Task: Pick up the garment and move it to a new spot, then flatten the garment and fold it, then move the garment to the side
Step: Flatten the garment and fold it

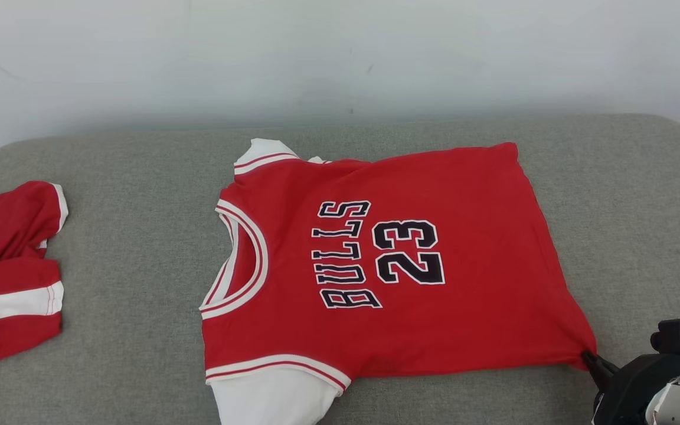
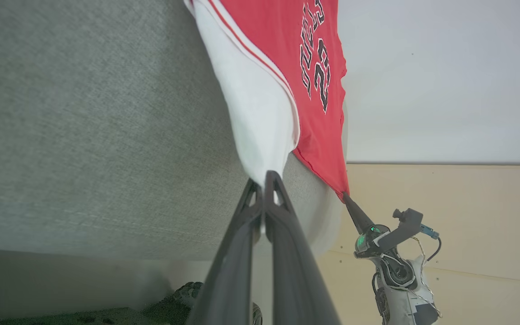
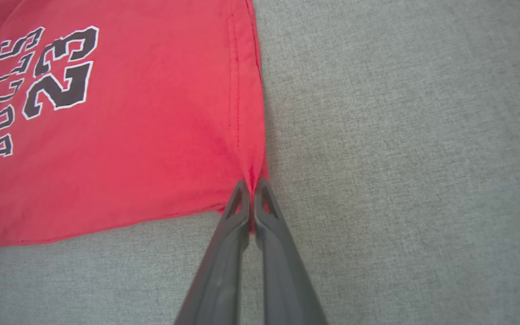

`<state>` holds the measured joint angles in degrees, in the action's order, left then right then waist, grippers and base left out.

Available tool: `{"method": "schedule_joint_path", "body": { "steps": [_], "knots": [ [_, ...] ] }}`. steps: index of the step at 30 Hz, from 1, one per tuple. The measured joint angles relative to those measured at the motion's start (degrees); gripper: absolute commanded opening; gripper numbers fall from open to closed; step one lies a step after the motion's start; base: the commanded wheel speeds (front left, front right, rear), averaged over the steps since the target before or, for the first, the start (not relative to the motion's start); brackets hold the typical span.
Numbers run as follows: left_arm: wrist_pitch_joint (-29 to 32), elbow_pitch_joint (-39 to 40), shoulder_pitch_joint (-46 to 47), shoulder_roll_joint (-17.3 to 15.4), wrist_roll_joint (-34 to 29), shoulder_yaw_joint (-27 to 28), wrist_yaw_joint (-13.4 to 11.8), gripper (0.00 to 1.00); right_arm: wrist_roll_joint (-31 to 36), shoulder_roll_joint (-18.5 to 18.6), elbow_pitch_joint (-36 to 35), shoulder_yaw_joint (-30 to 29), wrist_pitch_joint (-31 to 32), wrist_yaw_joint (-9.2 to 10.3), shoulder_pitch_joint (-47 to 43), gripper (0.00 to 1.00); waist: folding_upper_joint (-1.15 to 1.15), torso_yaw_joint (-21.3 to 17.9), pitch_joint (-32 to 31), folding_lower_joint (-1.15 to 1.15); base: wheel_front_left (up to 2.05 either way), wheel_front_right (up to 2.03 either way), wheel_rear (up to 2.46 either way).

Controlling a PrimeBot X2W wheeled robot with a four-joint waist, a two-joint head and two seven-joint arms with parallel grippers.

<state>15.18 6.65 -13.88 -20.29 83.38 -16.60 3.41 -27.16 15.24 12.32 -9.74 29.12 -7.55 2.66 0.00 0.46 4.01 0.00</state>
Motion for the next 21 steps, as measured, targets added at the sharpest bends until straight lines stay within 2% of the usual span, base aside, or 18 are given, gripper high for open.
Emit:
{"method": "schedule_joint_path", "body": {
  "steps": [9,17,21],
  "knots": [
    [5.5,4.4,-3.1,-1.5,6.4,0.2,-2.4,0.00,1.1,-1.1,-5.1,-2.8,5.8,0.00,-4.0,0.00,0.00,0.7,0.5,0.00,0.00,0.00,0.00],
    [9.1,11.9,-7.5,-3.8,13.6,3.1,-1.9,0.00,2.0,-3.1,-12.1,-7.0,10.9,0.00,-8.3,0.00,0.00,0.8,1.4,0.00,0.00,0.00,0.00],
    [7.7,15.3,-9.2,-4.0,14.8,5.7,-0.8,0.00,2.2,-5.1,-16.1,-9.7,13.2,0.00,-11.1,0.00,0.00,0.6,1.4,0.00,0.00,0.00,0.00]
  ]
}}
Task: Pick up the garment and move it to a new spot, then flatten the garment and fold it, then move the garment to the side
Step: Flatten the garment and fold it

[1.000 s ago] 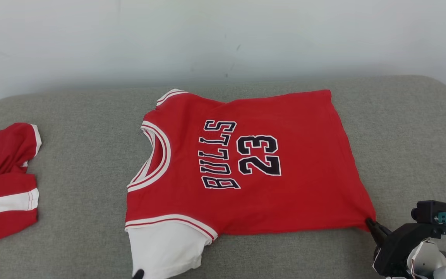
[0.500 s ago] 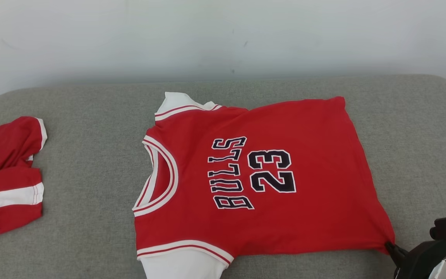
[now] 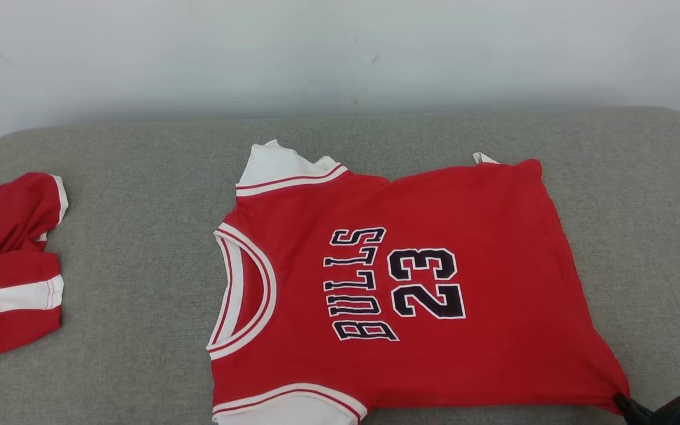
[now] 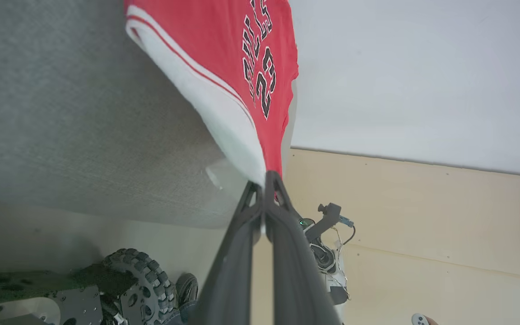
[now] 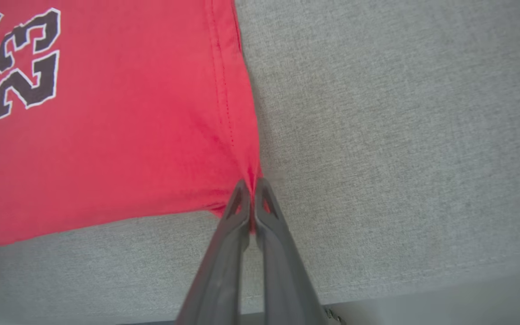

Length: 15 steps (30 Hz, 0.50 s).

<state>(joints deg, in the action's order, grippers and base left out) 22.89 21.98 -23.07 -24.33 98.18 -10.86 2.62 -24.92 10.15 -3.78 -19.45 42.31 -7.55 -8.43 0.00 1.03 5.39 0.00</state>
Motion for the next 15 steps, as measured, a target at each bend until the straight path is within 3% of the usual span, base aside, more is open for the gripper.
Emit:
{"method": "schedule_joint_path", "body": {
  "steps": [5,11,15],
  "knots": [
    [-5.6,-1.7,4.5,1.3,-9.1,0.4,1.0,0.00,-1.2,-2.3,-3.8,-1.1,-0.9,0.00,0.1,0.00,0.00,-0.5,-0.2,0.00,0.00,0.00,0.00],
    [-13.5,-8.6,15.4,6.8,-22.6,-3.4,1.1,0.00,-1.7,-3.2,-4.4,0.1,-3.0,0.00,2.6,0.00,0.00,-1.4,-0.4,0.00,0.00,0.00,0.00],
    [-18.0,-14.8,21.6,10.7,-28.5,-5.6,1.4,0.00,0.2,-3.6,-2.6,0.6,-5.8,0.00,5.0,0.00,0.00,-1.9,-0.2,0.00,0.00,0.00,0.00]
  ]
}}
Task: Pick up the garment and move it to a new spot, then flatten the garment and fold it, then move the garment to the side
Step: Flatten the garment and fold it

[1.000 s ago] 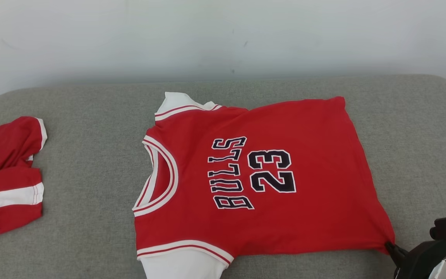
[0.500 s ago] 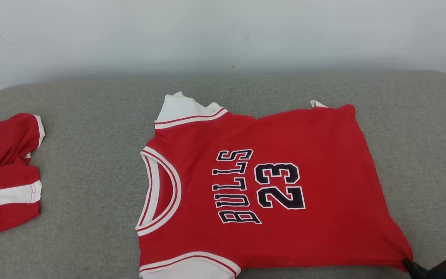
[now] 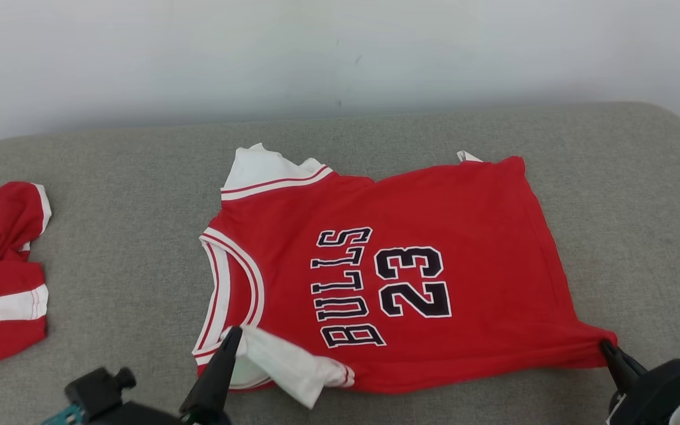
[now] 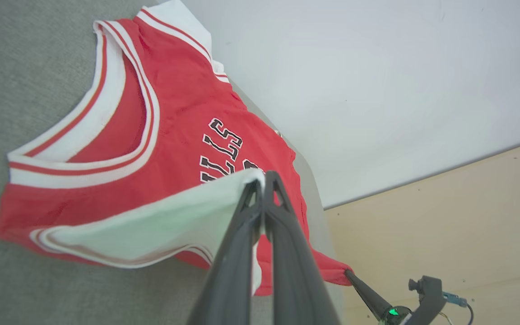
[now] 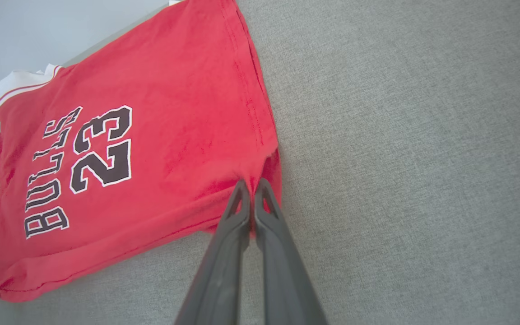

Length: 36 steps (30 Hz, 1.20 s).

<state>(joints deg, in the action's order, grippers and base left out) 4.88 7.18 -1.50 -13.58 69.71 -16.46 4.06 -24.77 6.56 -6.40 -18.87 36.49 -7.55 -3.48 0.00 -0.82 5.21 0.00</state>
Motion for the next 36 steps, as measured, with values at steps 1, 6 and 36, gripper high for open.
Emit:
{"method": "schedule_joint_path", "body": {
  "steps": [1,6,36],
  "knots": [
    [-1.4,-1.8,1.5,0.8,-1.2,-0.1,0.0,0.00,0.4,-0.2,0.5,0.1,-1.0,0.00,0.7,0.00,0.00,-0.1,0.1,0.00,0.00,0.00,0.00],
    [-7.4,-9.5,9.4,3.6,-8.6,-1.7,0.5,0.00,1.9,-0.9,3.9,1.2,-4.1,0.00,4.2,0.00,0.00,-0.3,1.0,0.00,0.00,0.00,0.00],
    [-19.8,-34.6,32.2,8.4,-28.5,-3.0,-2.1,0.48,10.2,0.7,22.8,2.2,-22.2,0.00,21.6,1.00,0.01,-0.3,8.8,-0.01,0.00,0.00,0.00]
  ]
}}
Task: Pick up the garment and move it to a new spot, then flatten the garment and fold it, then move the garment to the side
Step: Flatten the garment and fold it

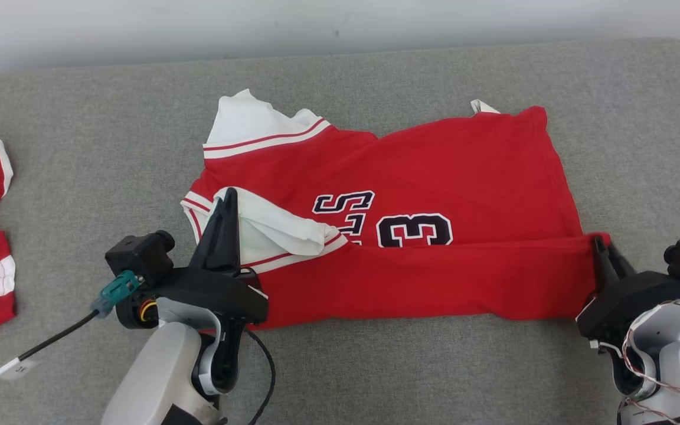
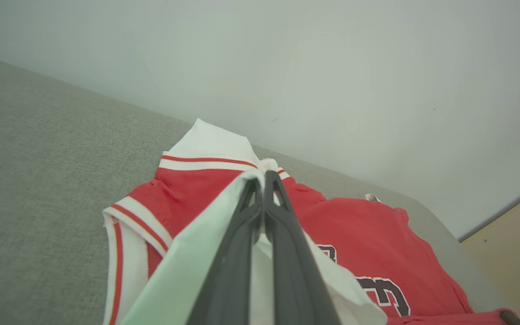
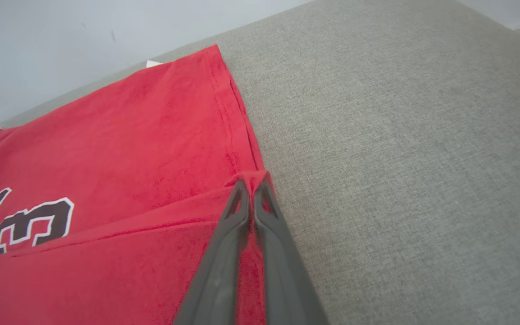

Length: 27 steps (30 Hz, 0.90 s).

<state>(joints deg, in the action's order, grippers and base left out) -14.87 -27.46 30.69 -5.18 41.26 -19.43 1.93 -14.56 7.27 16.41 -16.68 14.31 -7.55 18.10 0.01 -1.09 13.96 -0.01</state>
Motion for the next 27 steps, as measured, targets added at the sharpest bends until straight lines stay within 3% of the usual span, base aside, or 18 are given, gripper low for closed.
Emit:
{"method": "schedule_joint_path", "body": {
  "steps": [1,11,22,27],
  "knots": [
    [0.0,-0.5,0.3,-0.1,-0.9,-0.1,-0.5,1.00,0.0,-0.1,0.3,-0.3,-0.5,0.00,0.6,1.00,0.00,0.0,0.0,0.00,0.00,0.00,0.00],
    [0.1,-1.9,-3.5,-4.2,-11.8,-1.4,-5.0,1.00,0.2,0.5,-2.4,0.1,-0.9,0.00,1.5,1.00,0.00,-0.1,-2.1,0.01,0.00,0.00,0.00],
    [10.4,-0.1,-11.3,-8.6,-16.0,-4.8,-11.4,1.00,4.8,-0.2,-11.2,-3.5,11.3,0.00,-5.3,1.00,-0.01,0.1,-4.2,0.01,0.00,0.00,0.00],
    [15.3,2.3,-13.4,-9.3,-14.6,-4.8,-12.7,1.00,7.4,-1.2,-12.2,-3.2,15.2,0.00,-6.7,1.00,-0.01,-0.1,-3.5,0.01,0.00,0.00,0.00]
  ]
}}
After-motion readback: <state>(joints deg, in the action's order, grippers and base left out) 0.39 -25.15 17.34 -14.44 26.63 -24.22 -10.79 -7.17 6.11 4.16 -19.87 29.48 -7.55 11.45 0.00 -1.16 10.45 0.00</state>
